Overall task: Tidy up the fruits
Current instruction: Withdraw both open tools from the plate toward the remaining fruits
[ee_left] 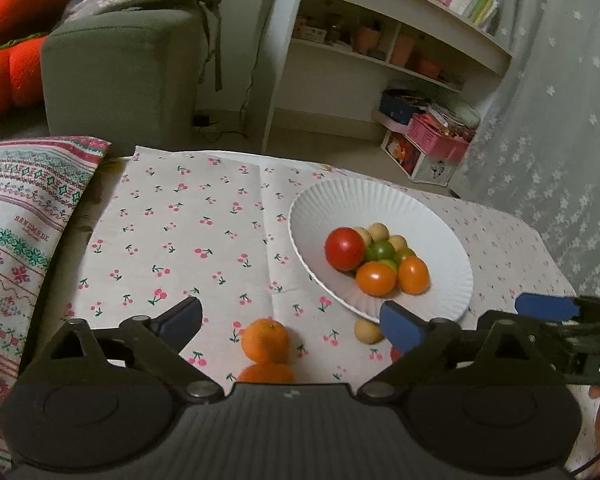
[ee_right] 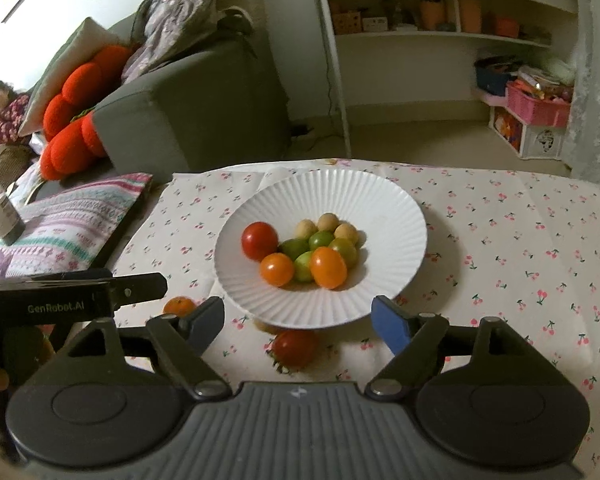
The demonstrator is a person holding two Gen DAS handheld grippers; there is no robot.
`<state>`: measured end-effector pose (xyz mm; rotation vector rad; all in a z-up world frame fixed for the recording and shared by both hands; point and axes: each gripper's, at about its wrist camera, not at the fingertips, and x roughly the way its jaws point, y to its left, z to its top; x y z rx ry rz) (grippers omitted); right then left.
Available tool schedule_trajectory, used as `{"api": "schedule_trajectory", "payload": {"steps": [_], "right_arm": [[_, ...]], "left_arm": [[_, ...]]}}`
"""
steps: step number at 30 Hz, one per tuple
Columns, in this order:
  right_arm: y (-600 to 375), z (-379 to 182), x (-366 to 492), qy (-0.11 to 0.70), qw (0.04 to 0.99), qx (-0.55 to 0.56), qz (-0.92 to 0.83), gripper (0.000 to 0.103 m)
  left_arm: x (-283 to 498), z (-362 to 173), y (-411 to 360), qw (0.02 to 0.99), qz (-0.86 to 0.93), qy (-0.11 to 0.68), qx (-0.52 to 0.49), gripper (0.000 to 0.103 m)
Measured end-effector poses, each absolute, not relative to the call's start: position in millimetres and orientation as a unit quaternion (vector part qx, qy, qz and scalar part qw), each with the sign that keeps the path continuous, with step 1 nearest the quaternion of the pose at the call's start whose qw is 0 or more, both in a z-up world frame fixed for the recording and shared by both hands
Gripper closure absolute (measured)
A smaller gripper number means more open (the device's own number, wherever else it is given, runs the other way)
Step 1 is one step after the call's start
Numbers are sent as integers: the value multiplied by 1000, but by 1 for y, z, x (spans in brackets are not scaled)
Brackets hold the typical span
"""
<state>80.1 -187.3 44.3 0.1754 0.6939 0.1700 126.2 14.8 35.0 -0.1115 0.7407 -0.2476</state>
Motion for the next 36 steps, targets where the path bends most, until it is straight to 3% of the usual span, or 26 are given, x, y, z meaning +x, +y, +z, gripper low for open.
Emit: {"api": "schedule_trajectory", "payload": {"steps": [8, 25, 36], "right_arm": [[-193, 47, 68, 340, 930, 101, 95, 14], [-192, 33, 63, 373, 917, 90, 108, 13], [-174, 14, 72, 365, 923, 65, 106, 18]], "left_arm": [[105, 40, -2, 926, -143, 350, -19, 15], [97, 34, -11, 920, -142, 364, -20, 12], [112, 30, 1, 922, -104, 371, -43, 12]]}}
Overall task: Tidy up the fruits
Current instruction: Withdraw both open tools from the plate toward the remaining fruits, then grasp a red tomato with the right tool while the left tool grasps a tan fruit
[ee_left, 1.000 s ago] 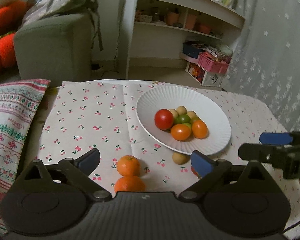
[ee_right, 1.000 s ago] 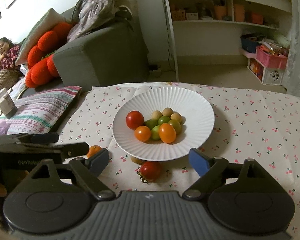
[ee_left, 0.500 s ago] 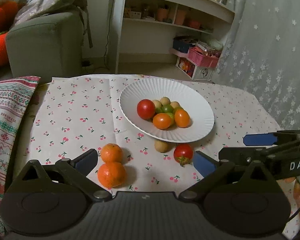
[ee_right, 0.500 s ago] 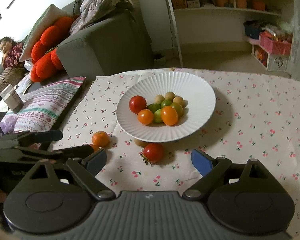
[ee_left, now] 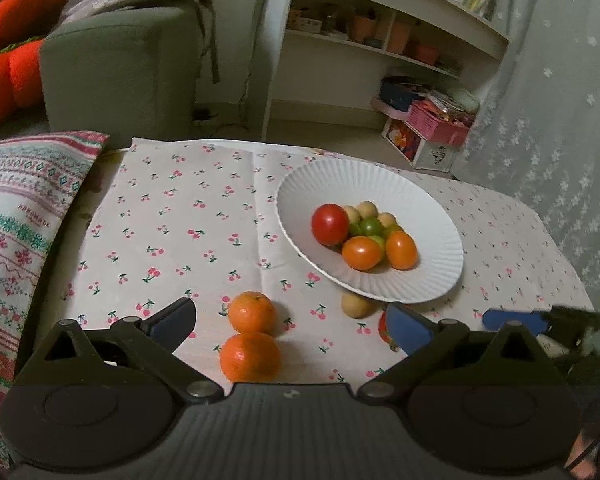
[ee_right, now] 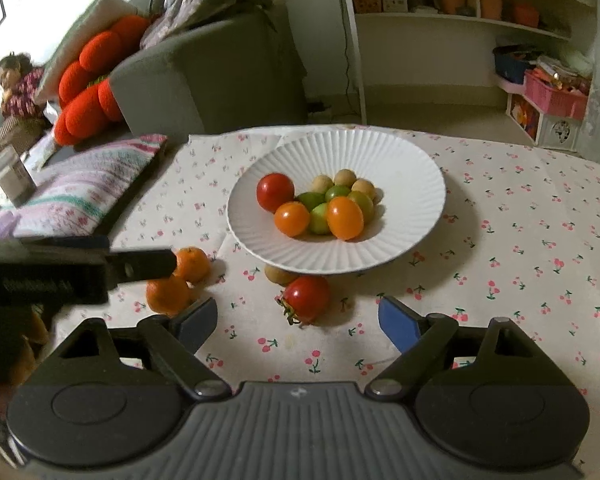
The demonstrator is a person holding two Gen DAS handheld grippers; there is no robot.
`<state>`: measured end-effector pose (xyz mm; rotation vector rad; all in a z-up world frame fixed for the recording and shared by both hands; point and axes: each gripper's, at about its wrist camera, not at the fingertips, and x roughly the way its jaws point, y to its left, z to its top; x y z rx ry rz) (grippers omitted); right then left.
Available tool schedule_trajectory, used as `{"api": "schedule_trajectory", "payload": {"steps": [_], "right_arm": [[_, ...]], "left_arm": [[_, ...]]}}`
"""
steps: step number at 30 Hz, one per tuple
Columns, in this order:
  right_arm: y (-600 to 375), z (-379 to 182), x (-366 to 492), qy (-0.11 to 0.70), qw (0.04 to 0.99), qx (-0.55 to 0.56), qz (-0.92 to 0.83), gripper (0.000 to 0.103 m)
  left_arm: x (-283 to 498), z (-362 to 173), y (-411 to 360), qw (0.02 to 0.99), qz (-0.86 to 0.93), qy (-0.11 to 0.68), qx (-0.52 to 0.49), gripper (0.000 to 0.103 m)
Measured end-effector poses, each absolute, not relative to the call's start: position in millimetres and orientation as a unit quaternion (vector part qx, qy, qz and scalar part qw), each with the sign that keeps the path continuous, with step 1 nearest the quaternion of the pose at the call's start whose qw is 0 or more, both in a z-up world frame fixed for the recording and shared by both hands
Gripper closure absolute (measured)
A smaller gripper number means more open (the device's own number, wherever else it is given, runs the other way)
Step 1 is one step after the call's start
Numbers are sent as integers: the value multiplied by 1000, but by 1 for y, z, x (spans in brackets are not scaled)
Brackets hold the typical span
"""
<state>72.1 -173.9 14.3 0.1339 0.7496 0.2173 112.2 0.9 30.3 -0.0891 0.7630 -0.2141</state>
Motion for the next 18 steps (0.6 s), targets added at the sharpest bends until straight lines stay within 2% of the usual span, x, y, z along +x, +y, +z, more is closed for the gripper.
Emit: {"api": "schedule_trajectory", "payload": {"steps": [10, 16, 18], "right_arm": [[-153, -2, 87, 359, 928, 21, 93, 27], [-155, -13, 98, 367, 926, 20, 84, 43], [-155, -15, 101, 371, 924, 20, 86, 55]], "left_arm": [[124, 22, -3, 920, -100, 376, -40, 12], [129, 19, -5, 919, -109, 376, -36, 12], [130, 18, -6, 919, -111, 376, -35, 12]]}}
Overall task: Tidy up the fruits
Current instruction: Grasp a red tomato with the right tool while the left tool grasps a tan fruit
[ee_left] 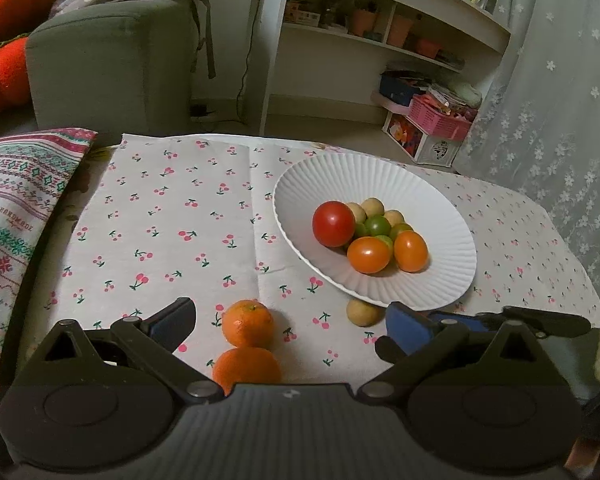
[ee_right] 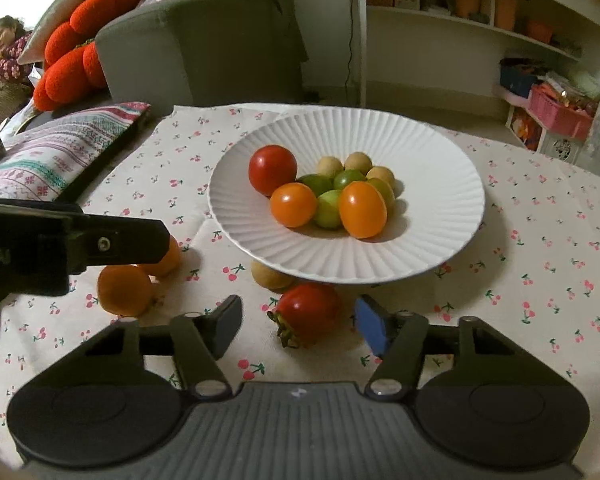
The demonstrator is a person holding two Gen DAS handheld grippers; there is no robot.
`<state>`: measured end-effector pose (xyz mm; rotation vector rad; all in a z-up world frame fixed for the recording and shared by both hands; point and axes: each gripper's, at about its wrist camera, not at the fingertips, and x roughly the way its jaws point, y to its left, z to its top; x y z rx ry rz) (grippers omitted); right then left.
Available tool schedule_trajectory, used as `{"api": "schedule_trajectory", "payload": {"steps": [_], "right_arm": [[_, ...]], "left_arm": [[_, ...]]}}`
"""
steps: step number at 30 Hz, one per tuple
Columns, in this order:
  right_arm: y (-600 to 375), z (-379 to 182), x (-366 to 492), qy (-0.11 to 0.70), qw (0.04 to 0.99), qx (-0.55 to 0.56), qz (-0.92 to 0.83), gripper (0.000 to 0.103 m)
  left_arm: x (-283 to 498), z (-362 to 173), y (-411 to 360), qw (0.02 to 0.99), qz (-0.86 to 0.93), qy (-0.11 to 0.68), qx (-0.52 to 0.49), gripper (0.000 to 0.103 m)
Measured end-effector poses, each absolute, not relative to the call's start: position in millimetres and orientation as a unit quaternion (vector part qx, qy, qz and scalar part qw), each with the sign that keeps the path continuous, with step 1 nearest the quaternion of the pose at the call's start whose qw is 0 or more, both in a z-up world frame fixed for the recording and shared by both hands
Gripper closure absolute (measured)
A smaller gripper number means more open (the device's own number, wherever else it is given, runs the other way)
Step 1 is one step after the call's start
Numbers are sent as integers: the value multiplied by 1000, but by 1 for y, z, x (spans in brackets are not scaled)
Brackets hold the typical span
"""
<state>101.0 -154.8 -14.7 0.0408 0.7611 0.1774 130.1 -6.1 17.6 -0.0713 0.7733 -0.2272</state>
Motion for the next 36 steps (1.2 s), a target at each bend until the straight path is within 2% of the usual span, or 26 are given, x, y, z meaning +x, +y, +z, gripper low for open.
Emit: {"api": "schedule_trajectory", "payload": {"steps": [3, 11, 19, 26, 29, 32, 33, 34, 36], "right_arm": [[-154, -15, 103, 373, 923, 18, 88, 68], [-161, -3, 98, 394, 915, 27, 87, 70], [-201, 12, 86, 397, 915, 62, 29, 70], [-206, 16, 85, 383, 921, 70, 23, 70], [-204, 18, 84, 378, 923, 66, 30, 70], [-208, 21, 82, 374, 924, 66, 31, 70], [-209, 21, 82, 373, 925, 66, 31, 70], [-209, 21, 82, 372, 925, 65, 31, 70], [-209, 20, 82, 371, 926, 62, 33, 70]], "left_arm": [[133, 15, -9, 919, -111, 378, -31, 12], [134, 13, -20, 922, -120, 368, 2, 14], [137, -10, -55, 907, -164, 382, 70, 36], [144, -28, -73, 910, -177, 364, 91, 49], [147, -33, -75, 908, -182, 366, 89, 60], [150, -36, -75, 908, -177, 373, 79, 76], [151, -35, -75, 908, -178, 373, 75, 87], [152, -35, -75, 907, -179, 374, 72, 92], [152, -35, -74, 907, -179, 374, 65, 92]]}}
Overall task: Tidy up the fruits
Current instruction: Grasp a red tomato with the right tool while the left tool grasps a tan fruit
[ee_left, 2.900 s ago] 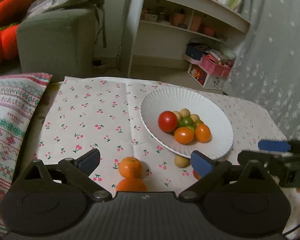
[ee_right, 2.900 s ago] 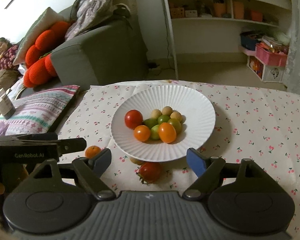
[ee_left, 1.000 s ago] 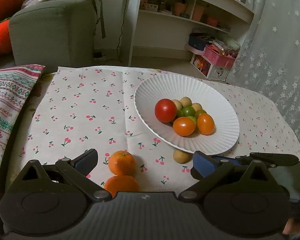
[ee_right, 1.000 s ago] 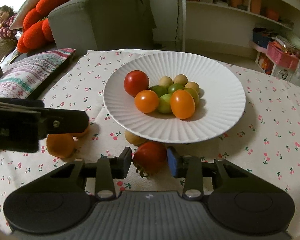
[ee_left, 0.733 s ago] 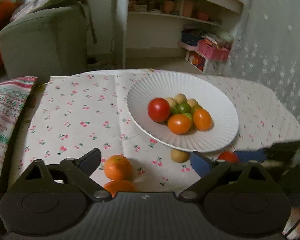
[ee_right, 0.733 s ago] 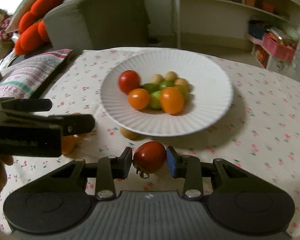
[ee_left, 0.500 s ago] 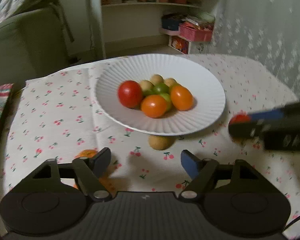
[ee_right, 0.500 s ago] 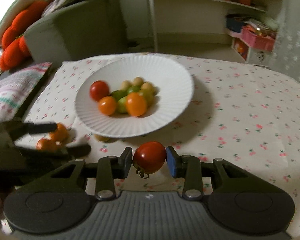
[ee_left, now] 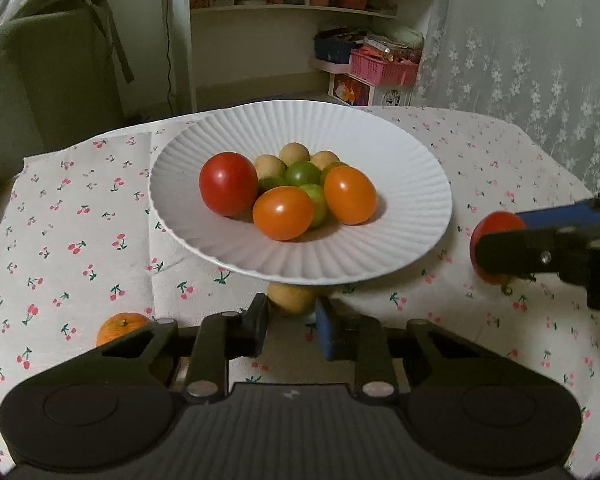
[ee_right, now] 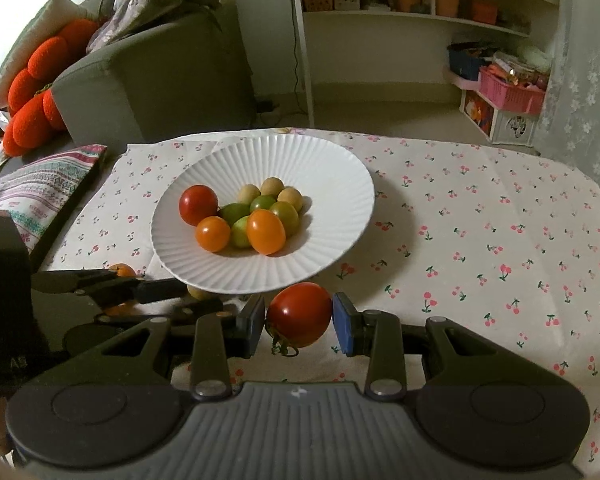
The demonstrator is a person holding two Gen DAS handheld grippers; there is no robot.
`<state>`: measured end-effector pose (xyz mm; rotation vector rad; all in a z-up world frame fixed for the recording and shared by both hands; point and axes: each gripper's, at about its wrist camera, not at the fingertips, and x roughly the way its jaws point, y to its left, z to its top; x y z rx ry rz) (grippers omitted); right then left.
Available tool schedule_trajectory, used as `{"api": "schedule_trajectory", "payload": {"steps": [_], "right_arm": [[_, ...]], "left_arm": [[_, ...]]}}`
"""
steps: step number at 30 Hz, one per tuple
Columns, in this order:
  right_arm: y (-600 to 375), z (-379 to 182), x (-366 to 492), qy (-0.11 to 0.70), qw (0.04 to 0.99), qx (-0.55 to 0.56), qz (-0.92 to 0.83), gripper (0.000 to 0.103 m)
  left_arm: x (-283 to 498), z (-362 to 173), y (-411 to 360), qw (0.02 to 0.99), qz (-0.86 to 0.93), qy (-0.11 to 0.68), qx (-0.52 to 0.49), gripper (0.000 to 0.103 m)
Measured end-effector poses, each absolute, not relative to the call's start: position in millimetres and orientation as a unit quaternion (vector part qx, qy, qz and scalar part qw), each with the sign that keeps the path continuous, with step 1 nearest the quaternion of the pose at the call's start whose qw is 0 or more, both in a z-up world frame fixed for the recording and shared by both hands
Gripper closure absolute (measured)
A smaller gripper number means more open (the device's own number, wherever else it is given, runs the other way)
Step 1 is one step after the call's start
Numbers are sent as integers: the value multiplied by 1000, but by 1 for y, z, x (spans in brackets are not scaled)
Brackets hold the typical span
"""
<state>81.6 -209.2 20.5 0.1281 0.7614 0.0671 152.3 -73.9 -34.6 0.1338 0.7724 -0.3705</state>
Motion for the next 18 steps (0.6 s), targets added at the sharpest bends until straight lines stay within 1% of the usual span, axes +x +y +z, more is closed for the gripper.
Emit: {"api": "schedule_trajectory", "payload": {"steps": [10, 18], "right_arm": [[-211, 24, 80, 362, 929, 63, 37, 70], [-213, 27, 80, 356, 931, 66, 39, 70]], "left_arm": [[148, -32, -70, 903, -184, 383, 59, 93], [135, -15, -57, 903, -188, 385, 38, 93]]}}
